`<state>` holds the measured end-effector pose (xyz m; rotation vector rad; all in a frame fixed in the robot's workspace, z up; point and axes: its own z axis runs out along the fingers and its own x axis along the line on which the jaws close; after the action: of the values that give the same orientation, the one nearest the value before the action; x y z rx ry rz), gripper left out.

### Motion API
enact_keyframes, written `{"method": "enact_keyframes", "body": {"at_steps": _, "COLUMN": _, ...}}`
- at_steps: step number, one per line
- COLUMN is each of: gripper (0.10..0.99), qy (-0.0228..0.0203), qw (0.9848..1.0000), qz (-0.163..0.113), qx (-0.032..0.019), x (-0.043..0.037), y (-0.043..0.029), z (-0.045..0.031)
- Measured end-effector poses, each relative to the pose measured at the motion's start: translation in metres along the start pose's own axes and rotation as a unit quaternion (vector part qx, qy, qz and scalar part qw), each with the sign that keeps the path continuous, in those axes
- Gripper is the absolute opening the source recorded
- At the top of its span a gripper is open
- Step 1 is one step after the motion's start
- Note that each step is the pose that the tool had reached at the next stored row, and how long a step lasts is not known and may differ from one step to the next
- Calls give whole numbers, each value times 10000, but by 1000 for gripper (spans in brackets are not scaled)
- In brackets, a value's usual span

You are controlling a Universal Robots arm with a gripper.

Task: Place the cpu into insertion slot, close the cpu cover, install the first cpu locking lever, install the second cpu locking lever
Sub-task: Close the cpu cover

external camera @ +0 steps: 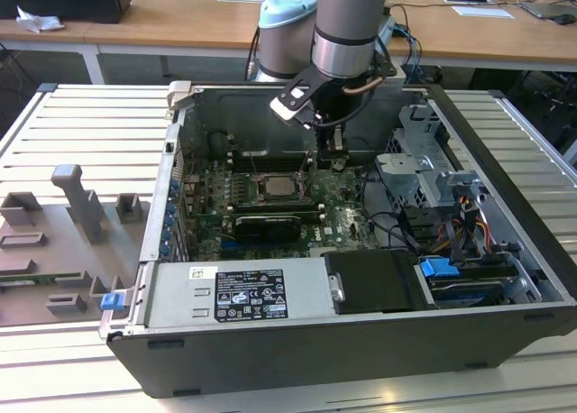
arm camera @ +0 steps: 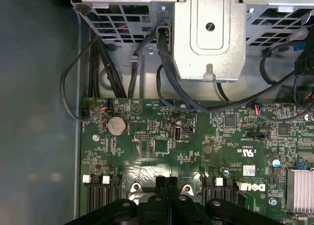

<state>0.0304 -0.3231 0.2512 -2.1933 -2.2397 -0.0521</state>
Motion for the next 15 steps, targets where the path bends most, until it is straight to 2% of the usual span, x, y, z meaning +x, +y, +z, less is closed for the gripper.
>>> {"method": "enact_keyframes", "body": {"at_steps": 15, "gripper": 106, "qy": 0, "qw": 10000, "qz": 0, "qx": 0, "x": 1, "y": -48, "z": -1}}
